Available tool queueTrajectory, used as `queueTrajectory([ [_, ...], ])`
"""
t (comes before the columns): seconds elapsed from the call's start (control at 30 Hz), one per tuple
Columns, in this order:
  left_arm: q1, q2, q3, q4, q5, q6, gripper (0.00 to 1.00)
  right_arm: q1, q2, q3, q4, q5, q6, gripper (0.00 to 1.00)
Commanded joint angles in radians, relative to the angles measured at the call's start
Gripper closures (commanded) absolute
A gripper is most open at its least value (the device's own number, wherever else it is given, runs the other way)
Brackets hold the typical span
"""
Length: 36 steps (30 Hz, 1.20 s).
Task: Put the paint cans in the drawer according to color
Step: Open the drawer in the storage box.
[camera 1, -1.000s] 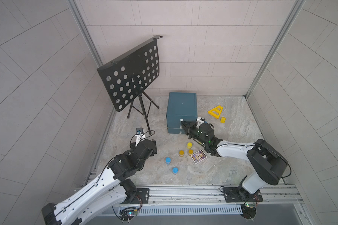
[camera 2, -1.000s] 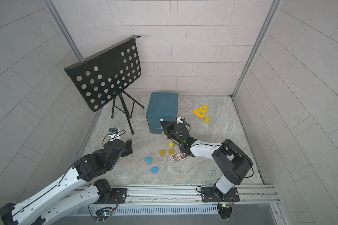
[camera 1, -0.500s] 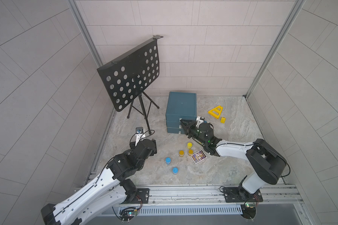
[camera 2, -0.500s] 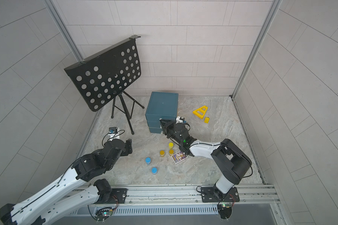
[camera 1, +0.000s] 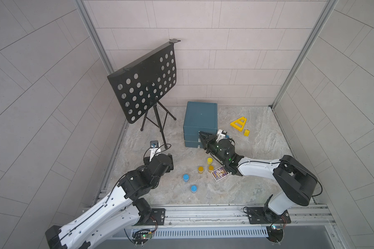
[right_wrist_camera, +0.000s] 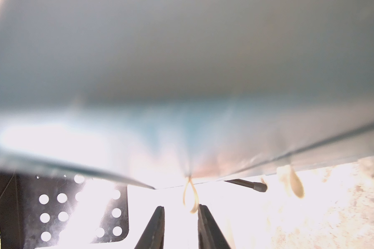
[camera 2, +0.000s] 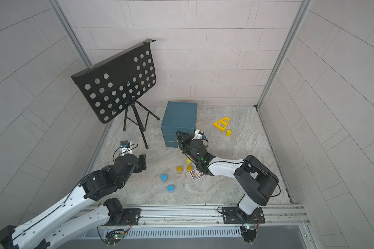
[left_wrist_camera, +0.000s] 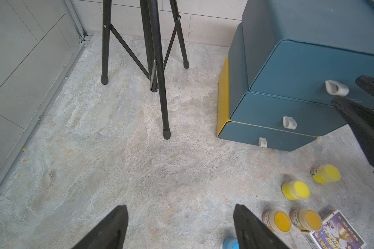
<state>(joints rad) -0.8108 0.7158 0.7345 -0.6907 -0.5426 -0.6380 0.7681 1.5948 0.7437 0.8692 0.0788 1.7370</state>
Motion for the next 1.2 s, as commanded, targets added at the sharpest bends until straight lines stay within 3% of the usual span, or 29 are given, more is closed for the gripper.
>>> queueTrajectory([
  [0.0,0.004,-0.016,0.014,-0.012,-0.013,0.002,0.16,0.016,-0.020,-0.004,0.015,0.081,-0.002,0.70],
  [0.27,0.004,-0.036,0.020,-0.025,-0.019,0.006,0.17,0.019,0.003,0.025,-0.024,0.105,0.003,0.74],
  [0.5,0.005,-0.050,0.025,-0.036,-0.025,0.009,0.17,0.019,0.029,0.043,-0.037,0.107,0.018,0.66],
  [0.77,0.003,-0.057,0.028,-0.040,-0.032,0.013,0.17,0.021,0.067,0.062,-0.018,0.106,0.039,0.83],
  [0.9,0.003,-0.055,0.025,-0.039,-0.030,0.013,0.17,0.024,0.053,0.052,-0.035,0.107,0.034,1.00],
  [1.17,0.004,-0.043,0.027,-0.043,-0.009,0.036,0.17,0.068,-0.079,-0.023,-0.118,0.104,-0.013,1.00],
])
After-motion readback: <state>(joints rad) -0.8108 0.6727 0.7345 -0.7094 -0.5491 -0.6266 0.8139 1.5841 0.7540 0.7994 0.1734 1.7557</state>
